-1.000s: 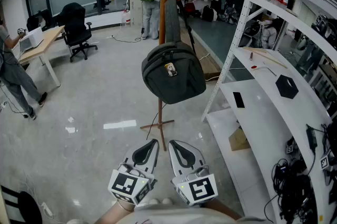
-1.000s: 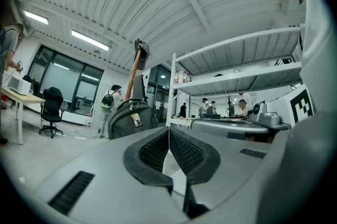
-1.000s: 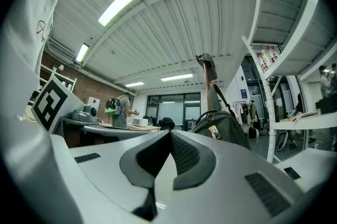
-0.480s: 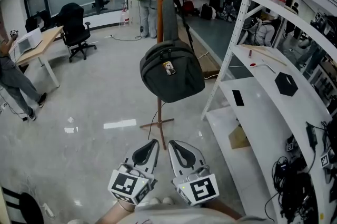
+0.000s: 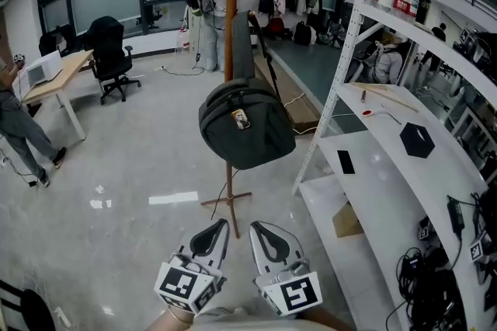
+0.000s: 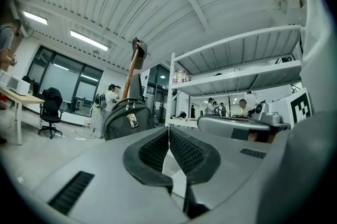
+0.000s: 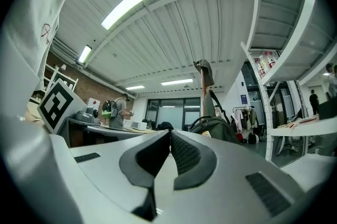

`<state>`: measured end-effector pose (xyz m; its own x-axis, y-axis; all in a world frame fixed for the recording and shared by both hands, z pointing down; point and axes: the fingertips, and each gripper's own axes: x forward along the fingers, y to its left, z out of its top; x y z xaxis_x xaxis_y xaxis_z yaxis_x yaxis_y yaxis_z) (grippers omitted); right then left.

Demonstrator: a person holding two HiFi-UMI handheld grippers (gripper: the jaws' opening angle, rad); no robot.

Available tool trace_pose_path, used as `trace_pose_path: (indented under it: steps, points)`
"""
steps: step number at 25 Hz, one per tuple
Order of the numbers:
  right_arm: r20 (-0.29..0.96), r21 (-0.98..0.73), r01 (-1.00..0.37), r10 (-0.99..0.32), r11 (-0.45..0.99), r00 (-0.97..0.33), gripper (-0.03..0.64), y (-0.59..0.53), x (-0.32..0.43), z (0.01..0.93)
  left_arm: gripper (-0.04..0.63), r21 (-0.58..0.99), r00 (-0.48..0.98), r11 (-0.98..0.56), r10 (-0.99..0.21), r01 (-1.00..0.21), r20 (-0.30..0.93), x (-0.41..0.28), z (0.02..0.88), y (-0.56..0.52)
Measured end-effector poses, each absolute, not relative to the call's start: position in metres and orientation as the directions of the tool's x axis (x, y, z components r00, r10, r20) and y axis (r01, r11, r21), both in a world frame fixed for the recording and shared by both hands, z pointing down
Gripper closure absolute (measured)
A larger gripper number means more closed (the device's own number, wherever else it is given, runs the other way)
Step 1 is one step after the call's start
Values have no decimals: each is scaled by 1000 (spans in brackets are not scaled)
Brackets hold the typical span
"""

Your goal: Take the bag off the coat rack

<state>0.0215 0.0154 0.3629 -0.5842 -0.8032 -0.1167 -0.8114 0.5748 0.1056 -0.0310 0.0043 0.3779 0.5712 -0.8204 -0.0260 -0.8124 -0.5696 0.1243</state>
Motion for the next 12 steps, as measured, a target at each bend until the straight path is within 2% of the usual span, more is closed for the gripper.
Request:
trace_pose_path:
  steps: [12]
  points:
    - [-103,105,-801,-795,589,-598,597,-21,22,374,577,120,539,-542,-840,-831,-63,-35,379,-32]
